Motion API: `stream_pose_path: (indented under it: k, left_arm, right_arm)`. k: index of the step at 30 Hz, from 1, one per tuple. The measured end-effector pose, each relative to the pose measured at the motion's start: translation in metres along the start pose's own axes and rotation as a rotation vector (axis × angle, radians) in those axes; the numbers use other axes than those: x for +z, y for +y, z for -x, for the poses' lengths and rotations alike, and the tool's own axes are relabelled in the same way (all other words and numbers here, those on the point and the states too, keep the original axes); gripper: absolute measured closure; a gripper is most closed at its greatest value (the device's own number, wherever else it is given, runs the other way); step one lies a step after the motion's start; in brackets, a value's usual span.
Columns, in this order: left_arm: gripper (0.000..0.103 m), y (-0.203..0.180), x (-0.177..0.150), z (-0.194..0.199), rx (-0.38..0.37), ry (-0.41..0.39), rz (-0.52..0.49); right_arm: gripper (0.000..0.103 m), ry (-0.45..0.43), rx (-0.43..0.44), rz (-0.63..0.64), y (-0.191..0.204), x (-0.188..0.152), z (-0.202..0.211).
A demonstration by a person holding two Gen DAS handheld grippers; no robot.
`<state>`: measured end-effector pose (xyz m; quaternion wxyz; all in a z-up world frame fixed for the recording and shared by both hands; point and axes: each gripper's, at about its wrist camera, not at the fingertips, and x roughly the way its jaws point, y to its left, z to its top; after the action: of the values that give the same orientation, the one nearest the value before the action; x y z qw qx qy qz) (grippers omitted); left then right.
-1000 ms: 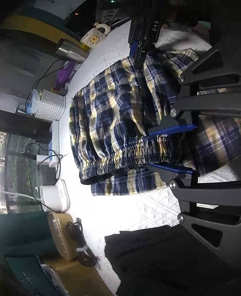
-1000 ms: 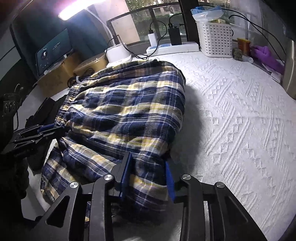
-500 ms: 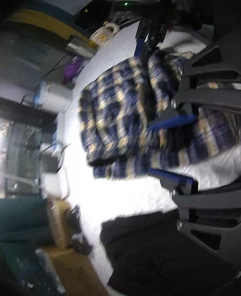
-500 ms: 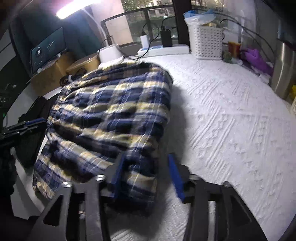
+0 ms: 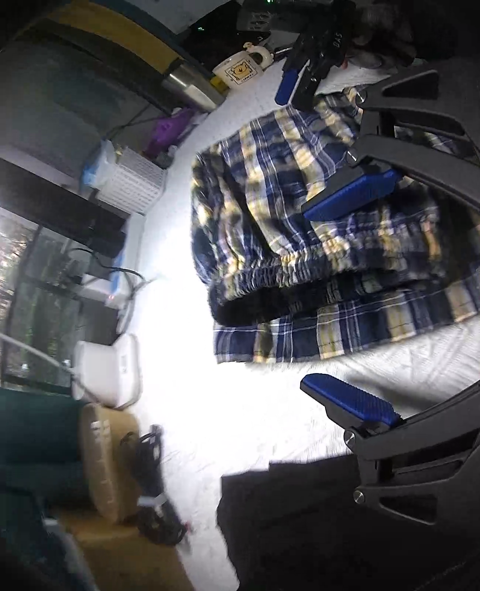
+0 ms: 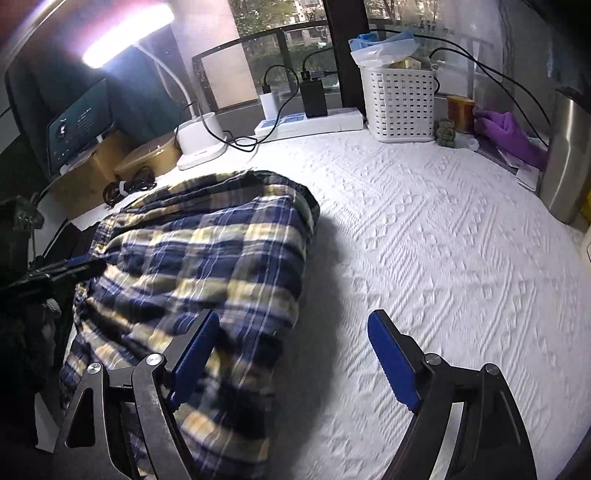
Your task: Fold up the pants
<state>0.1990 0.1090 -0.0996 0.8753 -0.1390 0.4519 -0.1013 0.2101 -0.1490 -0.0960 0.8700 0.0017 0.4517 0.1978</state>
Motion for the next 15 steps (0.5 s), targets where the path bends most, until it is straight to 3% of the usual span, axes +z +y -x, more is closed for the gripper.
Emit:
stream_pose_path:
  k: [2, 4, 10, 15]
  left_arm:
    - [0.017, 0.003, 0.001, -0.015, -0.021, 0.061, 0.041]
    - [0.015, -0.001, 0.004, -0.017, -0.028, 0.053, 0.040]
    - [0.014, -0.030, 0.006, -0.031, -0.081, 0.092, -0.048]
    - [0.014, -0.047, 0.005, -0.039, -0.001, 0.080, -0.164]
  right_arm:
    - [0.019, 0.000, 0.006, -0.001, -0.003, 0.004, -0.004]
    - [0.019, -0.001, 0.010, -0.002, -0.005, 0.008, -0.009]
    - [0.019, 0.008, 0.046, -0.002, -0.009, 0.019, -0.028]
    - [0.019, 0.015, 0.111, -0.008, -0.009, 0.027, -0.046]
